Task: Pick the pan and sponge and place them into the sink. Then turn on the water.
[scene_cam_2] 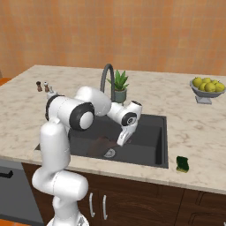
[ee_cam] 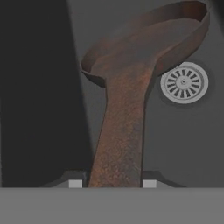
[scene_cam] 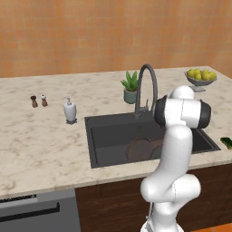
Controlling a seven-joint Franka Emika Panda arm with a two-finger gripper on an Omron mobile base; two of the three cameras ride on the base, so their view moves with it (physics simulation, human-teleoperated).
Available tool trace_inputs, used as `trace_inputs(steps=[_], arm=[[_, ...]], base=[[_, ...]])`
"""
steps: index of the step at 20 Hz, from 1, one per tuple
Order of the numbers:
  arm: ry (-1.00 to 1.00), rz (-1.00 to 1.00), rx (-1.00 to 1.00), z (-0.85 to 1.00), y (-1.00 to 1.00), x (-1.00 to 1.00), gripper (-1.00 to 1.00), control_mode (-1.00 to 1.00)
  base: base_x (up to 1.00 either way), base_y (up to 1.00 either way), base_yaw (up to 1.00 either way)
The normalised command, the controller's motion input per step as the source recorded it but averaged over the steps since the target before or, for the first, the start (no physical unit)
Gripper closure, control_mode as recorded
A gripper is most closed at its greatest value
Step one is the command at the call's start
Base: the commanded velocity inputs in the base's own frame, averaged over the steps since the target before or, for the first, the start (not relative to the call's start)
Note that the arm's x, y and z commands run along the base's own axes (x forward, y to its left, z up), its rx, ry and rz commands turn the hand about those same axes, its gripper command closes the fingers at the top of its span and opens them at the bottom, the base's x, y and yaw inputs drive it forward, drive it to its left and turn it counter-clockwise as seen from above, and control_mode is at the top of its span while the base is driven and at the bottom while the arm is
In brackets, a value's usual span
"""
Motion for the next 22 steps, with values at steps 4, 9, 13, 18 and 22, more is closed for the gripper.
trace_inputs(steps=[4,9,13,18,22], arm=[[0.00,0.00,0.00,-0.39,0.00,0.22,1.00,-1.00],[0.00,0.00,0.00,-0.40,0.00,0.19,1.00,-1.00],[-0.01,0.00,0.00,-0.37,0.00,0.17,1.00,-1.00],[-0.13,0.00,0.00,-0.05,0.00,0.01,-1.00,-1.00],[-0.08,0.00,0.00,0.14,0.00,-0.01,-1.00,-1.00]], base=[[0.00,0.00,0.00],[0.00,0.00,0.00],[0.00,0.00,0.00],[0.00,0.00,0.00],[0.00,0.00,0.00]])
